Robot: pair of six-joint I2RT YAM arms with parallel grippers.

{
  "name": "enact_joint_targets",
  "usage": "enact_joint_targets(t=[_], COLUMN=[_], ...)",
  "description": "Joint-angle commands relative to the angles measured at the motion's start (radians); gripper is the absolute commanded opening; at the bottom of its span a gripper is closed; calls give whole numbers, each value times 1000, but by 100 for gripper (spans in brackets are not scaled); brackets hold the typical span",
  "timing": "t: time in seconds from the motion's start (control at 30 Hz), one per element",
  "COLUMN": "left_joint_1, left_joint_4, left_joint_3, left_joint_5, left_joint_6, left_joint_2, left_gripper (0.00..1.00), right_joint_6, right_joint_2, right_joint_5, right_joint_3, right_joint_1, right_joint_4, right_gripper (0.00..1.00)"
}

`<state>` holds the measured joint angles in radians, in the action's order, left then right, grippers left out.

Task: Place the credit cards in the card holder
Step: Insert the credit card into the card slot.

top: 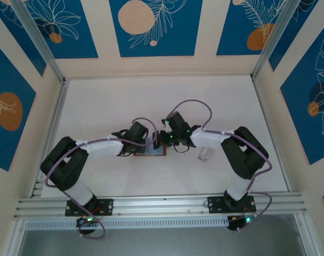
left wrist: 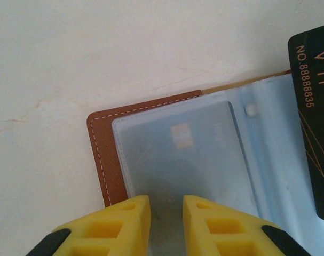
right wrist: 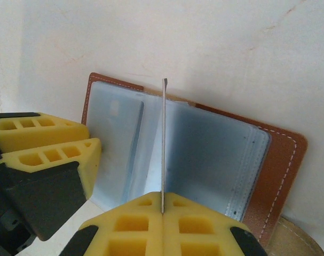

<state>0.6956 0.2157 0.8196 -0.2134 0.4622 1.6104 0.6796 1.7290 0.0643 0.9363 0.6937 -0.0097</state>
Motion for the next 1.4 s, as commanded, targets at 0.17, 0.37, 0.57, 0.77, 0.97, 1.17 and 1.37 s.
enact_joint_targets(t=[0.17, 0.37, 0.57, 0.77, 0.97, 1.17, 1.37], left_joint_1=[-12, -12, -11, -11, -12, -11, -11], left_joint_4=[18, 13, 9, 8, 11, 11, 16], left_joint_3=[-59, -70, -80, -83, -85, -85, -82], left_joint_5=[-17, -10, -1, 3, 0, 2, -3], left_joint_6=[9, 12, 18, 20, 20, 24, 24], left_joint_2=[1, -5, -8, -10, -18, -19, -18], left_gripper=[21, 21, 21, 21, 21, 21, 21], right_joint_6=[30, 50, 62, 85, 95, 96, 104], right_joint_2=[5, 44, 73, 93, 118, 120, 79], right_joint_5=[77, 82, 68, 66, 55, 49, 16], right_joint_3=[11, 29, 23, 11, -1, -11, -49], right_joint_1=[-5, -5, -6, -8, -7, -7, -8], right_joint_4=[93, 121, 163, 207, 225, 228, 217], right_gripper=[0, 0, 0, 0, 0, 0, 0])
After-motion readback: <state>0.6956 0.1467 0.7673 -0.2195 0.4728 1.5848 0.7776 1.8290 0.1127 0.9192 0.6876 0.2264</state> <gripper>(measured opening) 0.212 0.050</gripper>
